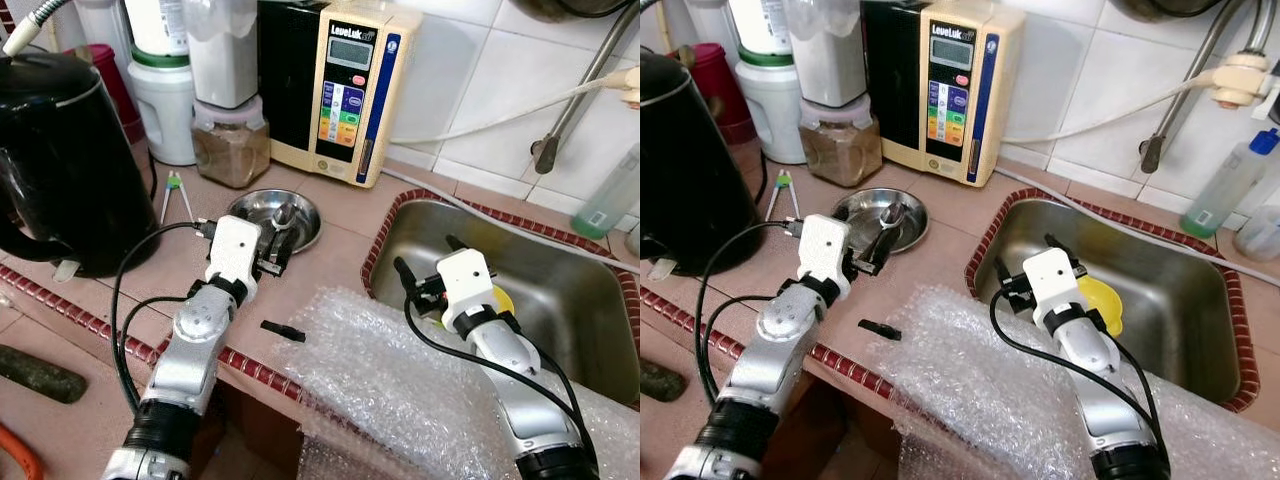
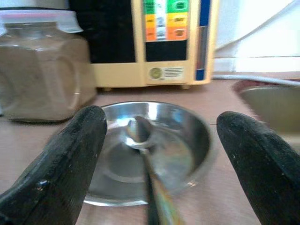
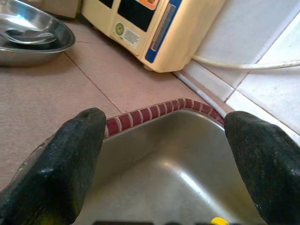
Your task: Kitchen organization
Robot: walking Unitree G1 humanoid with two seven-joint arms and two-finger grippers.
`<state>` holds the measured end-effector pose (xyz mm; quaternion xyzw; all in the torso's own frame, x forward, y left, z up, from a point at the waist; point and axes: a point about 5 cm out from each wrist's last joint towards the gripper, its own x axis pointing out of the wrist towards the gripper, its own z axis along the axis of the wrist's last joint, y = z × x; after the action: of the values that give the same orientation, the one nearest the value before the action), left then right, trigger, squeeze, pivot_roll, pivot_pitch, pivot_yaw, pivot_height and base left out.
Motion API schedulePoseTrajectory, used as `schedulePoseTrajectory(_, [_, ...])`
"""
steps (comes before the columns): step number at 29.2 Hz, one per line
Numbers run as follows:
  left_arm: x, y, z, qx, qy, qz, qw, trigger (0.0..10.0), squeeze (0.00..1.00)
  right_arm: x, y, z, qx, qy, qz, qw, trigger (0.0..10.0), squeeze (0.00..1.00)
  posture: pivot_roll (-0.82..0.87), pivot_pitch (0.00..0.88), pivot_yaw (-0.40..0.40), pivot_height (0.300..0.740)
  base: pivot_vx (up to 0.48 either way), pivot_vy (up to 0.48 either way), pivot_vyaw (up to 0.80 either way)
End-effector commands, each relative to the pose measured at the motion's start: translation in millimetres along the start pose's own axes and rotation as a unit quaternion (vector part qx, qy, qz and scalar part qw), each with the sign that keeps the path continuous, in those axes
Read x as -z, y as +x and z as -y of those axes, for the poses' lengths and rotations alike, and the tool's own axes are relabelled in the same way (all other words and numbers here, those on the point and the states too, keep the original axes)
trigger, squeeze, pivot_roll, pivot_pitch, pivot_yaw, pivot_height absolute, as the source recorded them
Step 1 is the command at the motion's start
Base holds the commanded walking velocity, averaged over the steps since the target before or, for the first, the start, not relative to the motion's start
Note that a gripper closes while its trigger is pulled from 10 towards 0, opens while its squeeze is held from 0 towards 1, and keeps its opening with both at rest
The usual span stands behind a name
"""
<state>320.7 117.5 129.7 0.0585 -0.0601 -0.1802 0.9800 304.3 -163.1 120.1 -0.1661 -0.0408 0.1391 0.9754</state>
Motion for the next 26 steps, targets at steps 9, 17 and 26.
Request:
schedulePoseTrajectory(9, [-0.8, -14.0, 2.3, -0.05, -0.018, 0.035, 0.998, 10.0, 1.0, -18.3, -14.3, -14.8, -0.085, 0.023, 0.043, 0.995, 10.0, 0.58, 0.16, 0.0, -0.088, 0.74, 0.0, 0.0, 0.0])
schedulePoseTrajectory(17, [14.3, -24.5, -6.8, -0.074, -0.046, 0.011, 0.996, 10.0, 1.0, -24.1, -32.4, -31.9, -0.171, 0.037, 0.04, 0.984, 10.0, 0.41, 0.15, 0.0, -0.088, 0.74, 0.0, 0.0, 0.0])
schedulePoseTrajectory(26, [25.9, -24.2, 3.8, -0.063, -0.113, -0.007, 0.992, 10.0, 0.0, -26.6, -36.4, -40.0, -0.198, 0.041, 0.035, 0.979, 10.0, 0.4, 0.15, 0.0, -0.09, 0.74, 0.0, 0.0, 0.0])
